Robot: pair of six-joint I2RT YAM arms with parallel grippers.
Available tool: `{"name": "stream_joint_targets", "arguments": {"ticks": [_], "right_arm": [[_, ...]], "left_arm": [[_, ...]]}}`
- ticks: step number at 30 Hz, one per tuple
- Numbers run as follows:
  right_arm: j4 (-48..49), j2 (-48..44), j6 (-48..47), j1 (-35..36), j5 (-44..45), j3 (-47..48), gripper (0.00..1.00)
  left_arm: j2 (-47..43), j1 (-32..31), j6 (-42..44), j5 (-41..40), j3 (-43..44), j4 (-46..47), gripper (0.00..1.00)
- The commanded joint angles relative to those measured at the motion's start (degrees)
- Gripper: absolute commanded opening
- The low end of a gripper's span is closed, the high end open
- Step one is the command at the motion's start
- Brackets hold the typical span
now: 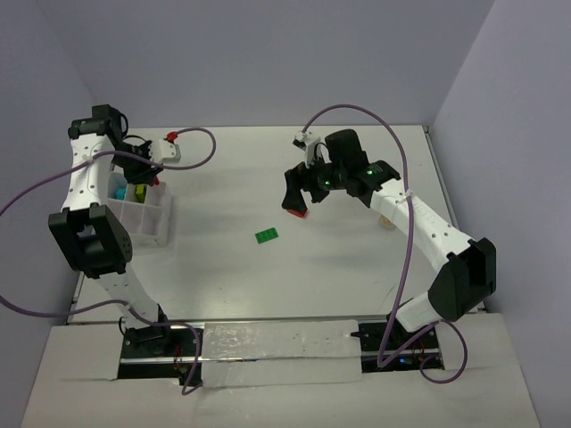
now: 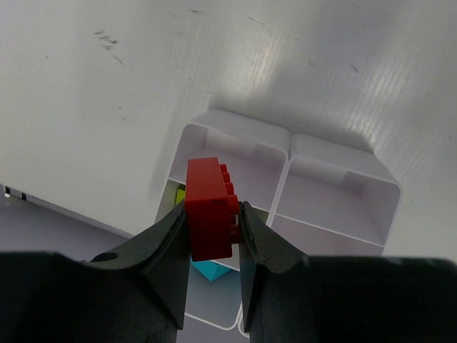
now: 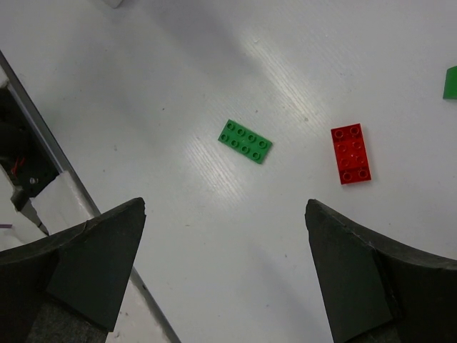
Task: Sort the legos into containers by color
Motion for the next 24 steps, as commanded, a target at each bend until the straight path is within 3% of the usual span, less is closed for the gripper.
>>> {"name": "stream_joint_targets", "arguments": {"ticks": [1,24], "right_arm": [[0.9,-1.2,0.5,-0.6,-0.6,-0.7,1.00],[-0.1,1.2,0.4,-0.7,-0.8,0.3,1.00]], "left_arm": [[0.2,0.3,10.3,1.4,-1.2,-4.5,0.02],[10.3,1.3,12.6,-0.8,3.7,-4.3,0.14]]}}
